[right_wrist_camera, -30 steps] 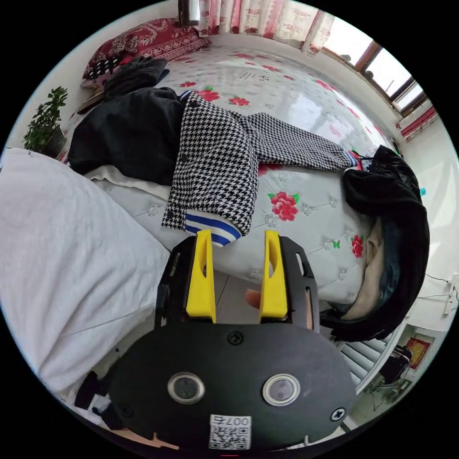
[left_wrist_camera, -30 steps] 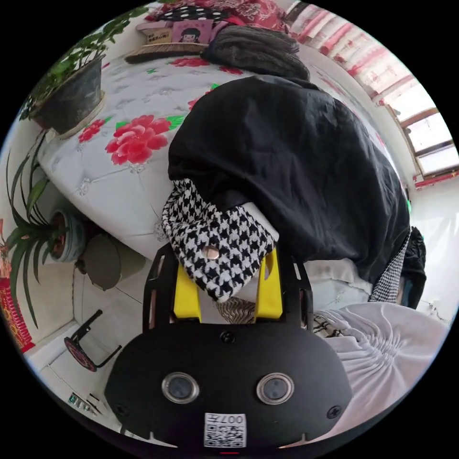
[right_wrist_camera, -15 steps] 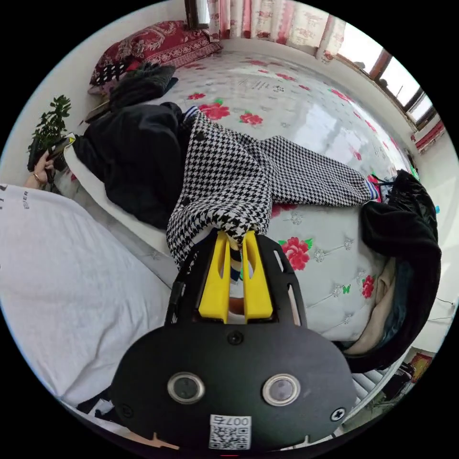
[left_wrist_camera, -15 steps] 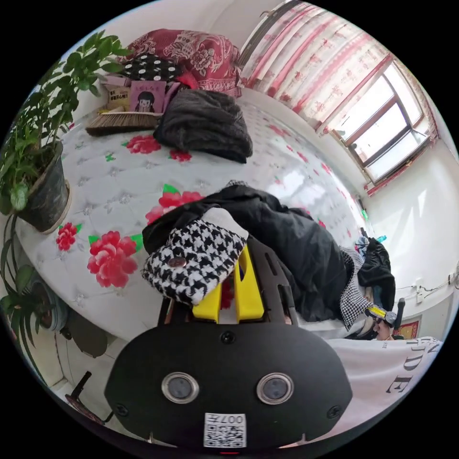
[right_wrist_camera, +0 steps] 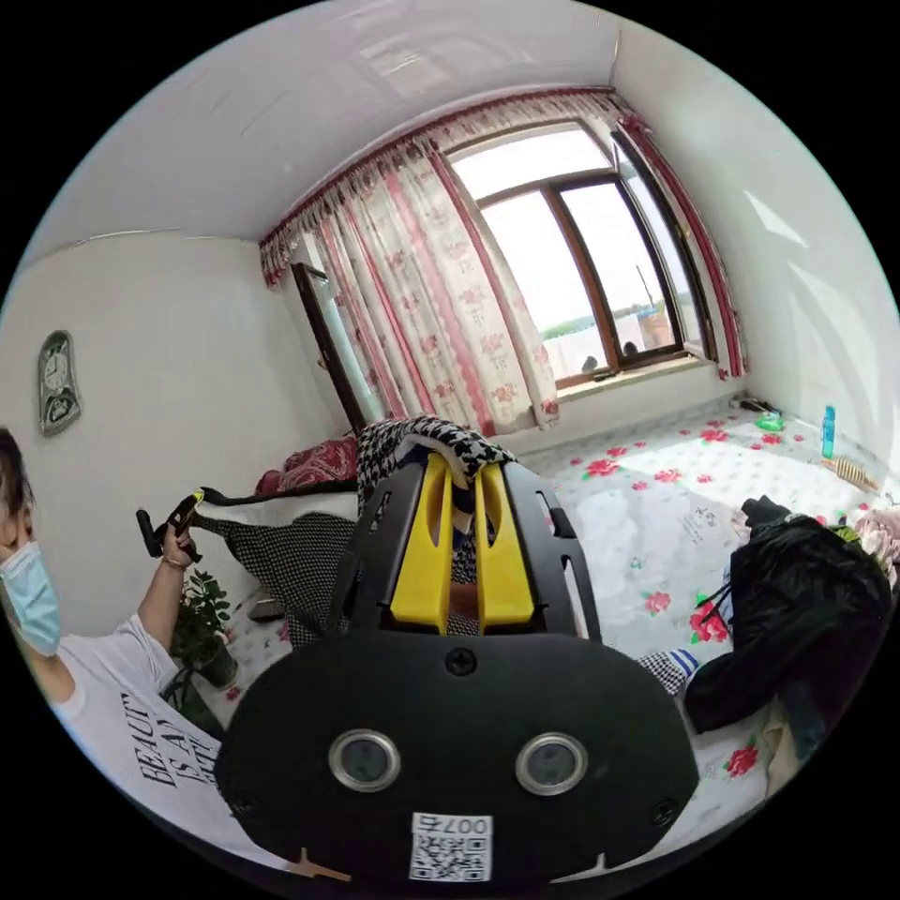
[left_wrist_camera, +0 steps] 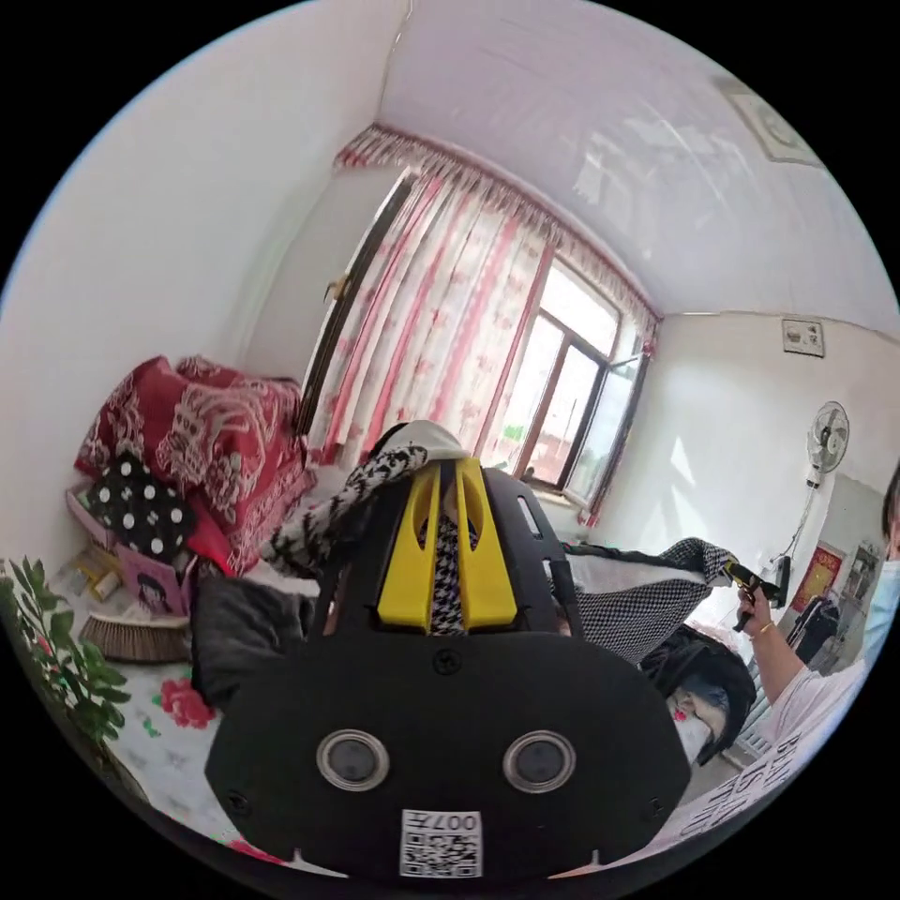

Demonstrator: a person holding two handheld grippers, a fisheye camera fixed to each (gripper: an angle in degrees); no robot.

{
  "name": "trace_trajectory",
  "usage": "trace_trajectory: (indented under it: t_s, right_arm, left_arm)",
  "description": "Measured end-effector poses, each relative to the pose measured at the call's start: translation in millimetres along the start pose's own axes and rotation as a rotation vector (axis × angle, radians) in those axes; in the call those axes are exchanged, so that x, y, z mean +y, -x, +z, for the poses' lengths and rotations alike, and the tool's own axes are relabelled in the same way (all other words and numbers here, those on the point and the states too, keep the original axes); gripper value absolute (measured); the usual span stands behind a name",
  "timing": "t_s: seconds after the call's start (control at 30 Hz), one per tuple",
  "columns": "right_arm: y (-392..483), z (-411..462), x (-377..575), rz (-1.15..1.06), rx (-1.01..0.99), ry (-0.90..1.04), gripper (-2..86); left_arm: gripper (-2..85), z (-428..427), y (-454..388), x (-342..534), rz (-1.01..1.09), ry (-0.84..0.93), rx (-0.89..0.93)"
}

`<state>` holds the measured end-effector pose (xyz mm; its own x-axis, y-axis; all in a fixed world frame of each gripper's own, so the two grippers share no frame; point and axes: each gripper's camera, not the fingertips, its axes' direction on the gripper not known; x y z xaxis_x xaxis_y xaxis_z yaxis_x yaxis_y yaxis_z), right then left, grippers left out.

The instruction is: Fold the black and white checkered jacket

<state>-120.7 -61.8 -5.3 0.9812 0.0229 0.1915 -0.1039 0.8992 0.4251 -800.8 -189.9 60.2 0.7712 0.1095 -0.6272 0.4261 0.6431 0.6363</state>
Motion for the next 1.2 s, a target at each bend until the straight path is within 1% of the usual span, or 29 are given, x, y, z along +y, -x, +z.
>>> trace_trajectory:
  t_s: [0.07, 0.13, 0.17, 0.23, 0.27, 0.3, 0.33, 0.37, 0.4, 0.43, 0.47, 0.5, 0.53, 0.57, 0.6, 0.67, 0.73, 0.8, 0.9, 0.97, 1.03, 1.1, 1.13, 1.2]
  right_arm:
    - [5.7, -31.2, 4.6, -0.083, 0.005, -0.035, 1.7]
    - [5.4, -48.0, 20.8, -0.133, -0.005, 0.025, 1.8]
    - [1.4, -52.8, 38.5, -0.142, -0.013, 0.090, 1.9]
    - [-9.4, -50.0, 74.7, -0.132, -0.027, 0.242, 2.1]
    - [-18.1, -42.3, 106.3, -0.113, -0.008, 0.362, 2.4]
    - [-28.5, -31.0, 143.9, -0.080, 0.022, 0.489, 2.7]
    - [-34.5, -24.8, 165.8, -0.058, 0.037, 0.550, 2.8]
    - [-47.4, -13.0, 210.9, 0.001, 0.060, 0.653, 3.2]
    - [-61.5, -0.6, 258.2, 0.081, 0.079, 0.759, 3.5]
    - [-68.6, 4.8, 281.5, 0.133, 0.086, 0.804, 3.7]
    - [-79.4, 13.0, 325.4, 0.221, 0.097, 0.877, 4.1]
    - [-85.0, 18.7, 363.2, 0.300, 0.092, 0.944, 4.5]
    - [-85.7, 20.6, 378.8, 0.328, 0.081, 0.977, 4.7]
    - [-82.9, 22.2, 403.4, 0.351, 0.077, 1.044, 5.1]
    - [-77.5, 18.0, 415.6, 0.345, 0.086, 1.072, 5.5]
    - [-73.3, 4.7, 418.0, 0.338, 0.107, 1.056, 6.3]
    - [-74.9, -8.5, 410.9, 0.338, 0.166, 1.036, 7.2]
    - [-69.3, -24.2, 387.8, 0.285, 0.246, 0.950, 8.3]
    - [-48.3, -32.0, 354.1, 0.183, 0.285, 0.807, 9.2]
    - [-35.9, -22.7, 343.9, 0.130, 0.246, 0.784, 9.7]
    - [-26.1, -2.2, 345.1, 0.098, 0.178, 0.831, 10.3]
    - [-15.5, 28.7, 359.8, 0.123, 0.085, 0.896, 11.0]
    - [-12.8, 36.3, 364.8, 0.135, 0.057, 0.908, 11.1]
    - [0.7, 69.4, 388.6, 0.137, -0.001, 1.014, 11.8]
  left_arm:
    - [-0.1, -33.3, -13.6, 3.3, 0.102, -0.043, 0.000]
    - [-0.1, -62.3, -21.7, 30.6, 0.148, 0.003, -0.021]
    - [-0.1, -67.3, -22.0, 40.8, 0.148, 0.032, -0.026]
    - [0.0, -81.0, -18.5, 98.7, 0.132, 0.187, -0.056]
    - [0.0, -82.8, -17.1, 117.9, 0.122, 0.239, -0.070]
    - [0.0, -84.1, -13.9, 162.0, 0.095, 0.361, -0.120]
    - [0.1, -82.3, -8.8, 213.0, 0.054, 0.513, -0.187]
    - [0.1, -81.3, -4.8, 240.5, 0.013, 0.592, -0.221]
    - [0.2, -81.5, 4.2, 297.5, -0.087, 0.731, -0.272]
    - [0.2, -84.7, 13.9, 352.1, -0.213, 0.838, -0.303]
    - [0.2, -87.2, 18.7, 376.3, -0.282, 0.884, -0.314]
    - [0.2, -94.1, 26.8, 413.9, -0.404, 0.952, -0.350]
    - [0.2, -102.6, 33.1, 435.4, -0.496, 0.980, -0.388]
    - [0.3, -106.6, 36.0, 440.5, -0.528, 0.992, -0.407]
    - [0.4, -115.1, 41.5, 440.8, -0.572, 0.996, -0.443]
    - [0.9, -123.8, 48.2, 430.6, -0.583, 1.004, -0.505]
    - [2.0, -121.9, 55.2, 418.4, -0.555, 1.065, -0.549]
    - [3.2, -117.4, 57.9, 412.2, -0.552, 1.102, -0.572]
    - [3.0, -114.5, 51.4, 403.9, -0.500, 1.127, -0.633]
    - [3.6, -119.4, 48.5, 402.0, -0.501, 1.139, -0.668]
    - [6.4, -136.3, 46.6, 399.4, -0.551, 1.130, -0.743]
    - [8.8, -150.5, 42.7, 393.0, -0.579, 1.088, -0.806]
    - [9.6, -156.3, 38.0, 386.5, -0.581, 1.053, -0.837]
    - [10.1, -155.4, 27.2, 375.3, -0.541, 1.007, -0.853]
